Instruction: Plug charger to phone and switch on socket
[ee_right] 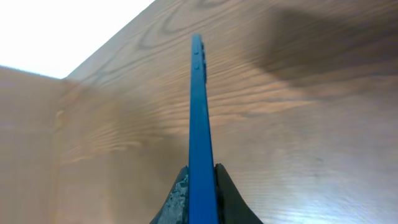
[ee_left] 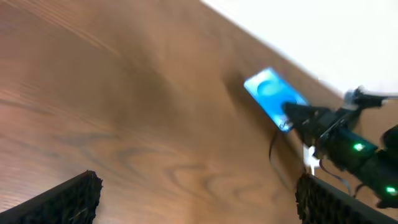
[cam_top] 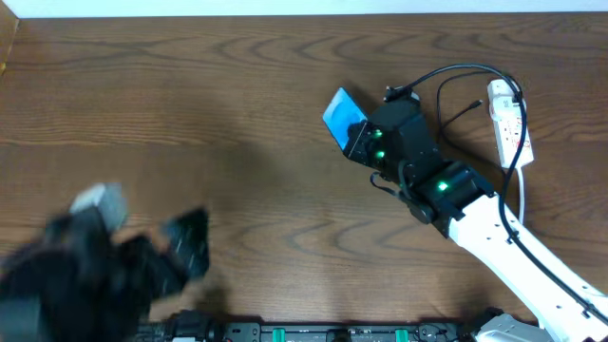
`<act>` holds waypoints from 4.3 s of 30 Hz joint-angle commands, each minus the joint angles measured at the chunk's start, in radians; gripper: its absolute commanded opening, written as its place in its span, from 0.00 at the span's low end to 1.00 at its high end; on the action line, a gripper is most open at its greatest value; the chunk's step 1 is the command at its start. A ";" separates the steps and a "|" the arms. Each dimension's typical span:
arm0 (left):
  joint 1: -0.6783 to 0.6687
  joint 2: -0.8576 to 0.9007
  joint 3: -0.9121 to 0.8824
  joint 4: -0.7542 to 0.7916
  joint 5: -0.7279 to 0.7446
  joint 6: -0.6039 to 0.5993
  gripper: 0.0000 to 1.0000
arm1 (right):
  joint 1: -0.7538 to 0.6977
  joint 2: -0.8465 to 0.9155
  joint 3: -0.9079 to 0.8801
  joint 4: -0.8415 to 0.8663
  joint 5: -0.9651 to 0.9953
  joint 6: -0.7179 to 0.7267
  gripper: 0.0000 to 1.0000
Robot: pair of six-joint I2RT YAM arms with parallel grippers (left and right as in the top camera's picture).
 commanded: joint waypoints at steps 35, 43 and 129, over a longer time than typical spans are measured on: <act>-0.143 0.282 -1.182 1.834 0.474 -0.972 0.98 | -0.101 -0.026 -0.691 1.241 -0.419 0.469 0.01; -0.245 0.439 -1.181 2.055 0.474 -0.993 0.98 | -0.051 -0.026 -0.691 1.231 -0.369 0.723 0.01; -0.248 0.444 -1.181 2.041 0.381 -1.142 0.07 | 0.149 -0.025 -0.691 1.113 -0.502 0.763 0.54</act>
